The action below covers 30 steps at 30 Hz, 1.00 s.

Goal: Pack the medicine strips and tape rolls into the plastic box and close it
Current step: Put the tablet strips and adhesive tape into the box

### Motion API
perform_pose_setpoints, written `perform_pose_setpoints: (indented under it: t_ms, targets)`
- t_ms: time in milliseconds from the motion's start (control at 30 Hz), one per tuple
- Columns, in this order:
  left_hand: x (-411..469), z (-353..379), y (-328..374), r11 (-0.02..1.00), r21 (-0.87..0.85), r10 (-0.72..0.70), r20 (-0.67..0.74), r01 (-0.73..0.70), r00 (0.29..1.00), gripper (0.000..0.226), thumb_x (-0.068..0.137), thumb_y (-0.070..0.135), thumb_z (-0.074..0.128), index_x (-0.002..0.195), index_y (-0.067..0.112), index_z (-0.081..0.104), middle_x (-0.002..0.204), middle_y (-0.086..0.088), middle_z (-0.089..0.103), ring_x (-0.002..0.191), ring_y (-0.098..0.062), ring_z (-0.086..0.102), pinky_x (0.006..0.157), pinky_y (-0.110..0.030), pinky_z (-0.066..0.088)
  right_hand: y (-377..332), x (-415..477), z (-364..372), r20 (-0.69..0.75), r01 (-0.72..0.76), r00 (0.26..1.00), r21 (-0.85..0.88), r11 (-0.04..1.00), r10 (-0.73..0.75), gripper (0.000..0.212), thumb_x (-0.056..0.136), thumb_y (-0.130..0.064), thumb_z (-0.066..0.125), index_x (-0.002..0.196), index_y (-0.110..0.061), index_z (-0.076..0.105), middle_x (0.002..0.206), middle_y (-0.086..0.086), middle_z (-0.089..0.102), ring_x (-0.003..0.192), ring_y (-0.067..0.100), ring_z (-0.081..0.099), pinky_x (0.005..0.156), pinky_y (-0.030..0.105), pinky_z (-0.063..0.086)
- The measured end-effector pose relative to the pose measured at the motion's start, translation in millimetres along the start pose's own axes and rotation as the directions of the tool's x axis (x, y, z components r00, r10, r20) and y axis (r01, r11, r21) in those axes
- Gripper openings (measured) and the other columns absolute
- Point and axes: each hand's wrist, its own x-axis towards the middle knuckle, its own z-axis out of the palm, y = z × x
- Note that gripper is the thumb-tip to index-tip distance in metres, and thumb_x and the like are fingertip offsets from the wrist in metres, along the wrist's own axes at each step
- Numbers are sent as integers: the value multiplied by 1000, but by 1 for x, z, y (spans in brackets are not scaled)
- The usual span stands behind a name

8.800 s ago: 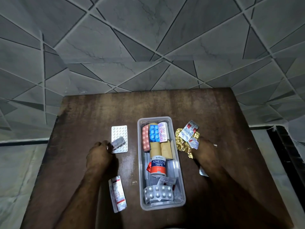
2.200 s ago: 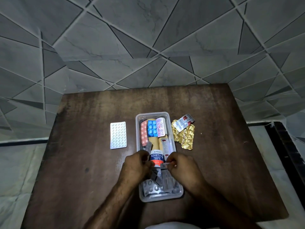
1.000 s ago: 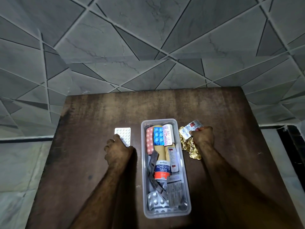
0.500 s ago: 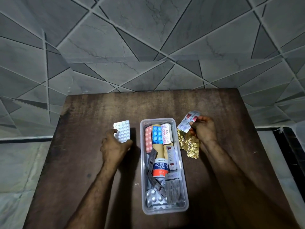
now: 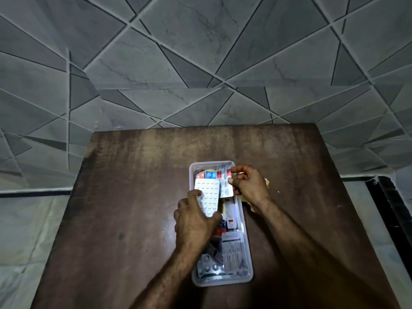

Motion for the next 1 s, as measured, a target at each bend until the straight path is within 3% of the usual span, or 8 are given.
perform_pose_setpoints:
  t_ms: [200, 300, 367, 533, 700, 800, 867, 1000]
  targets:
    - [-9, 7, 2, 993, 119, 5, 14, -6, 1000, 70, 72, 49, 68, 132, 28, 38, 125, -7, 49, 112, -28, 48, 86, -39, 45, 11, 0, 8, -10, -4, 1000, -172, 985, 2, 26, 76, -6, 74, 79, -28, 61, 66, -2, 63, 56, 17, 58, 64, 40, 55]
    - [-14, 10, 4, 975, 221, 13, 7, -14, 1000, 70, 75, 52, 64, 133, 28, 35, 125, -5, 48, 111, -26, 48, 85, -40, 47, 11, 1, 11, -35, 26, 999, -280, 960, -37, 19, 75, -13, 72, 77, -29, 63, 80, 1, 73, 68, 19, 66, 73, 41, 59]
    - [-17, 13, 5, 957, 290, 37, -4, -34, 999, 70, 75, 54, 62, 134, 27, 35, 123, -6, 50, 109, -26, 49, 84, -39, 47, 10, -2, 12, -52, 53, 996, -334, 941, -74, 16, 78, -13, 68, 89, -24, 69, 90, 2, 74, 73, 21, 70, 70, 40, 61]
    - [-21, 20, 5, 911, 405, 80, 5, -75, 997, 68, 78, 54, 56, 135, 25, 33, 127, -7, 48, 113, -27, 47, 87, -41, 44, 12, -6, 10, -67, 54, 995, -305, 951, -78, 16, 82, -10, 65, 94, -18, 70, 89, 5, 72, 62, 19, 69, 58, 39, 61]
    - [-21, 22, 2, 884, 456, 103, 27, -104, 994, 65, 82, 58, 52, 135, 24, 34, 131, -8, 49, 115, -26, 46, 88, -42, 43, 14, -2, -8, -153, -8, 988, -252, 968, -32, 14, 80, -16, 68, 74, -27, 62, 77, 4, 71, 62, 23, 68, 61, 46, 61]
    - [-20, 21, 1, 890, 441, 117, 36, -121, 992, 68, 83, 61, 49, 138, 24, 32, 133, -6, 49, 117, -25, 46, 90, -41, 43, 23, 1, -27, -267, -43, 962, -377, 925, -64, 6, 79, -24, 67, 84, -25, 65, 89, 5, 74, 76, 27, 69, 69, 39, 58]
    - [-19, 18, 0, 916, 384, 122, 17, -119, 992, 68, 84, 61, 49, 139, 25, 32, 133, -4, 49, 117, -24, 47, 90, -39, 45, 34, 4, -39, -332, -110, 941, -477, 872, -63, 23, 79, -28, 68, 99, -18, 66, 101, 10, 72, 91, 31, 67, 76, 34, 52]
    - [-17, 10, -8, 964, 232, 146, -59, -128, 988, 62, 85, 54, 55, 137, 24, 39, 132, -3, 50, 115, -22, 49, 89, -37, 47, 65, 5, -52, -369, -268, 926, -502, 822, 77, 53, 71, -44, 70, 105, -6, 54, 111, 21, 65, 99, 37, 63, 85, 44, 52]
